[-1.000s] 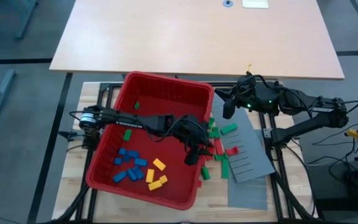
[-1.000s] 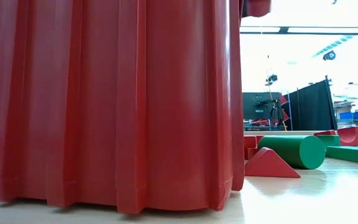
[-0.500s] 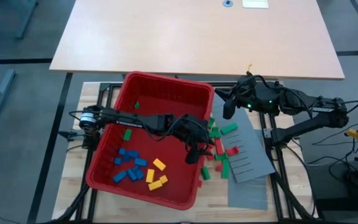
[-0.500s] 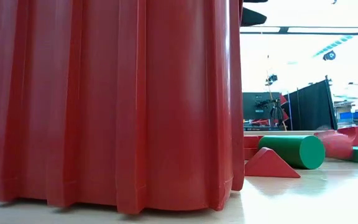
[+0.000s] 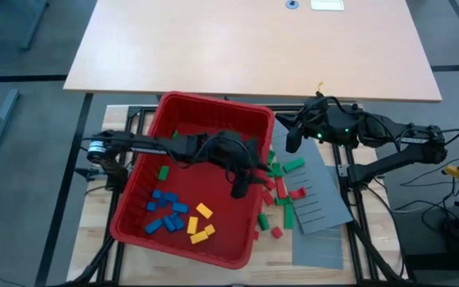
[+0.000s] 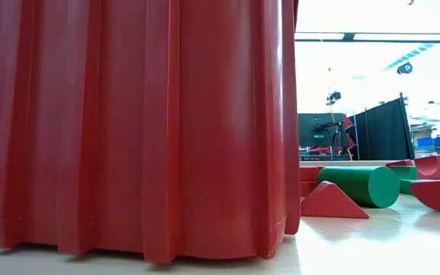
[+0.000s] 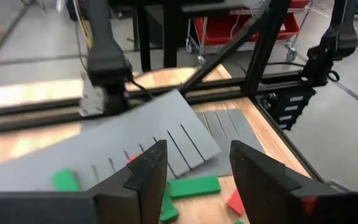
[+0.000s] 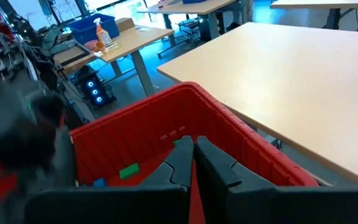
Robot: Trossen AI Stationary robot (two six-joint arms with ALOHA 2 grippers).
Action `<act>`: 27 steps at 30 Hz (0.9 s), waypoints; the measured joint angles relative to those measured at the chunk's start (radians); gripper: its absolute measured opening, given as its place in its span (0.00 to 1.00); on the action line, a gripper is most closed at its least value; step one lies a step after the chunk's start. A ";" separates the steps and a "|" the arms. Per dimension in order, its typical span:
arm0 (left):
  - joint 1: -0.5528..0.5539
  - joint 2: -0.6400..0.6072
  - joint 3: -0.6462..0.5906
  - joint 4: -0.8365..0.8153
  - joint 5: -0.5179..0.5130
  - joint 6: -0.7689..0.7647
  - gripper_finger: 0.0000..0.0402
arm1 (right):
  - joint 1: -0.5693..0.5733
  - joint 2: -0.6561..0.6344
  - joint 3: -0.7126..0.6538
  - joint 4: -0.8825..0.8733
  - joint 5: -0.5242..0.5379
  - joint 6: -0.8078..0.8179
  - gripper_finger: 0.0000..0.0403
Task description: Sort blocks
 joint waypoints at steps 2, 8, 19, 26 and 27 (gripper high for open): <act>0.012 -0.033 0.000 -0.026 -0.008 0.032 0.38 | 0.000 0.000 0.000 0.000 0.000 0.000 0.00; 0.043 -0.114 0.000 -0.201 -0.185 0.147 0.32 | 0.000 0.000 0.000 0.000 0.000 -0.025 0.00; 0.097 -0.152 0.000 -0.601 -0.226 0.187 0.25 | 0.000 0.005 0.000 0.000 -0.055 -0.082 0.00; 0.100 -0.153 0.000 -0.760 -0.226 0.199 0.21 | 0.000 0.022 0.000 0.025 -0.071 -0.055 0.00; 0.100 -0.154 0.000 -0.771 -0.225 0.203 0.20 | 0.000 0.026 0.000 0.035 -0.071 -0.043 0.00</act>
